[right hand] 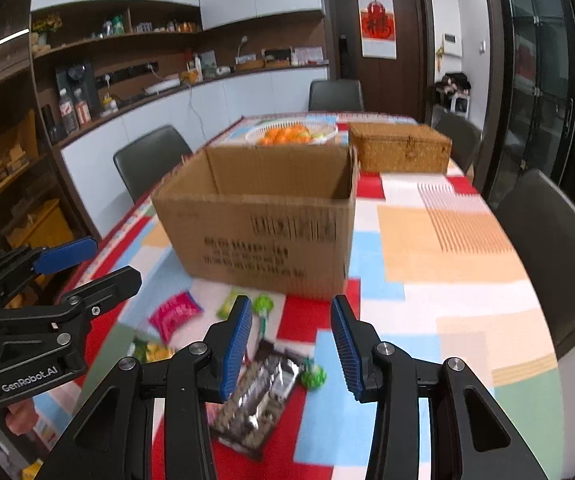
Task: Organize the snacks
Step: 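Return both open tools to the remaining snacks, then grasp the red packet with the left tool while the right tool grasps the green lollipop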
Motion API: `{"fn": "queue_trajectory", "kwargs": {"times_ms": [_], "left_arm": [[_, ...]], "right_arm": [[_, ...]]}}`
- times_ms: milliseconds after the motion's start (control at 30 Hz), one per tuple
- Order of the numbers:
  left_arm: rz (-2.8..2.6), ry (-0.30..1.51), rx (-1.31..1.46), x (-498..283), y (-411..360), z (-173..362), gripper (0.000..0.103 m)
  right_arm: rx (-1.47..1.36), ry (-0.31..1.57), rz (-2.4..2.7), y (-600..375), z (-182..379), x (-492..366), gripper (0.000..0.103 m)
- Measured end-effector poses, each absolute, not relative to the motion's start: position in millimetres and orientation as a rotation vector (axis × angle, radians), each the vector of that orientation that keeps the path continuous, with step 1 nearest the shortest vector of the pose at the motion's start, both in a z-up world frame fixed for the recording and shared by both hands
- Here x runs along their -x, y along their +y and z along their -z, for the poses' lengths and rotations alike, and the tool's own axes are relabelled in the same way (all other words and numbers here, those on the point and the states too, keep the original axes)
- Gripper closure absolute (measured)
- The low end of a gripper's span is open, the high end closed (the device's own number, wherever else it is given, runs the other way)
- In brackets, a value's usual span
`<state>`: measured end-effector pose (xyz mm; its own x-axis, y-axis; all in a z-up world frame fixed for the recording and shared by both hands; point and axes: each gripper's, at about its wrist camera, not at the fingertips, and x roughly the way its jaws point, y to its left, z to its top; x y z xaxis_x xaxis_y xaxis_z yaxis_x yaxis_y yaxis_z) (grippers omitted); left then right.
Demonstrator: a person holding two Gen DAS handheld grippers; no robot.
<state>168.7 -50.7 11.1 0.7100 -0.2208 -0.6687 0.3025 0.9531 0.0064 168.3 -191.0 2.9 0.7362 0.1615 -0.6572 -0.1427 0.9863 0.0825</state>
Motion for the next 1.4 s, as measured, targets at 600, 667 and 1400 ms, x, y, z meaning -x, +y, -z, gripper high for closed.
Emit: {"fn": "queue_trajectory", "kwargs": {"times_ms": [600,667,1400], "left_arm": [[0.292,0.881,-0.133,-174,-55,60,0.038],[0.297,0.88,-0.123,-179,-56,63,0.038],[0.306,1.022,-0.013,-239,-81,112,0.05]], "right_arm": [[-0.044,0.919,-0.135,-198,76,-164,0.061],[-0.05,0.927,-0.134,-200,82,-169,0.061],[-0.143,0.979,-0.115,-212,110,-200,0.067]]}}
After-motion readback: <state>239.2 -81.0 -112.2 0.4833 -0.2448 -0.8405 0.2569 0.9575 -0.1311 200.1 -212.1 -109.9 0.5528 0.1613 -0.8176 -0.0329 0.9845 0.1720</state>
